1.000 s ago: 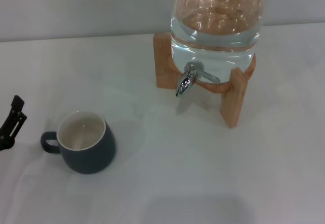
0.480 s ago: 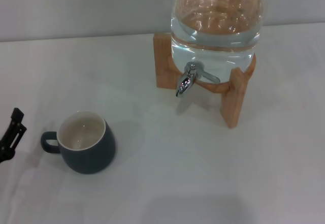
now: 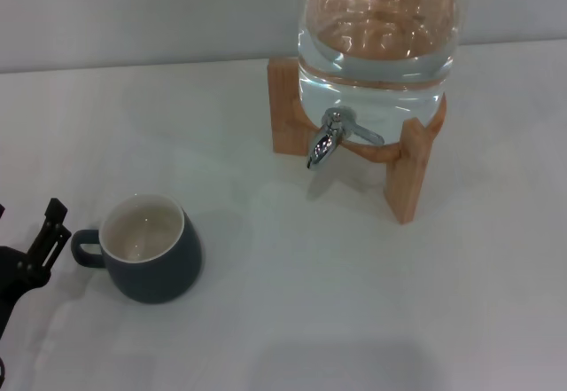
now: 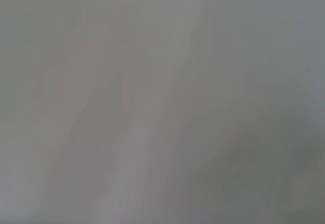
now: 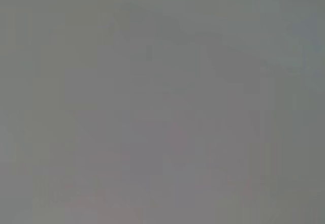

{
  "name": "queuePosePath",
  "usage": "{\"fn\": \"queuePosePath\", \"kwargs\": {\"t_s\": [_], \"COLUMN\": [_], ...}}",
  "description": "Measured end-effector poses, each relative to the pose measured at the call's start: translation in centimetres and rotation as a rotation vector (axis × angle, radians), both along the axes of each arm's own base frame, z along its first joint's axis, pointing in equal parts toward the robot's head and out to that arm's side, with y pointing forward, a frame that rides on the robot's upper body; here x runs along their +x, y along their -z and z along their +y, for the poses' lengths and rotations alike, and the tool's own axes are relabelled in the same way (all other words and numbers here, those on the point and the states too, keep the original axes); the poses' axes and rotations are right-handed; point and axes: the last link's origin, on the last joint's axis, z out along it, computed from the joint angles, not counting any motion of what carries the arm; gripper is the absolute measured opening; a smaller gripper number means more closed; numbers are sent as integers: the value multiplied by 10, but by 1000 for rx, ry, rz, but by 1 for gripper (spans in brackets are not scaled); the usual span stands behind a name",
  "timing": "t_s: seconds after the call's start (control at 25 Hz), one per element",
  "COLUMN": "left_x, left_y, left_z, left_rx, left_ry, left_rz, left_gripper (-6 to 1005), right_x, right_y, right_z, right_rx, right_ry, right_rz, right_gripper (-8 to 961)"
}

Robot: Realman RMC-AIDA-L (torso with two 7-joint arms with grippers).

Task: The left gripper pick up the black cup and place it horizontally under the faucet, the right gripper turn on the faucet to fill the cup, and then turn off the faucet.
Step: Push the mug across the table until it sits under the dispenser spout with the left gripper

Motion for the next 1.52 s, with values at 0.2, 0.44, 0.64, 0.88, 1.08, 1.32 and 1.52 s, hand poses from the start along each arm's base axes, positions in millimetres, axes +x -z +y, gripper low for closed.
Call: {"fn": "queuePosePath", "kwargs": {"t_s": [0.2,0.44,0.64,0.88,1.08,1.32,1.52], "left_x": [0,1,0,-1,-7,-10,-15], "left_y": [-1,-3,-4,-4,-9,-11,-14], "left_z": [0,1,1,-1,-13,-18,-24], "left_rx": [6,12,14,14,37,49,55], "left_ry": [0,8,12,7,-5,-17,-32], "left_rz": [-2,1,3,4,0,1,9], "left_gripper": [862,861,861,861,861,862,862], "right_x": [0,0,0,0,0,-1,-1], "right_y": [-1,-1,0,-1,-2,-3,-3], "right_z": [0,0,0,0,0,2,2], "right_rx": [1,1,1,4,4,5,5], "right_ry": [-1,0,0,0,0,-5,-3], "right_rz": [-2,-3,-1,-2,-4,-5,-5], "right_gripper": [842,842,842,841,841,842,842]}}
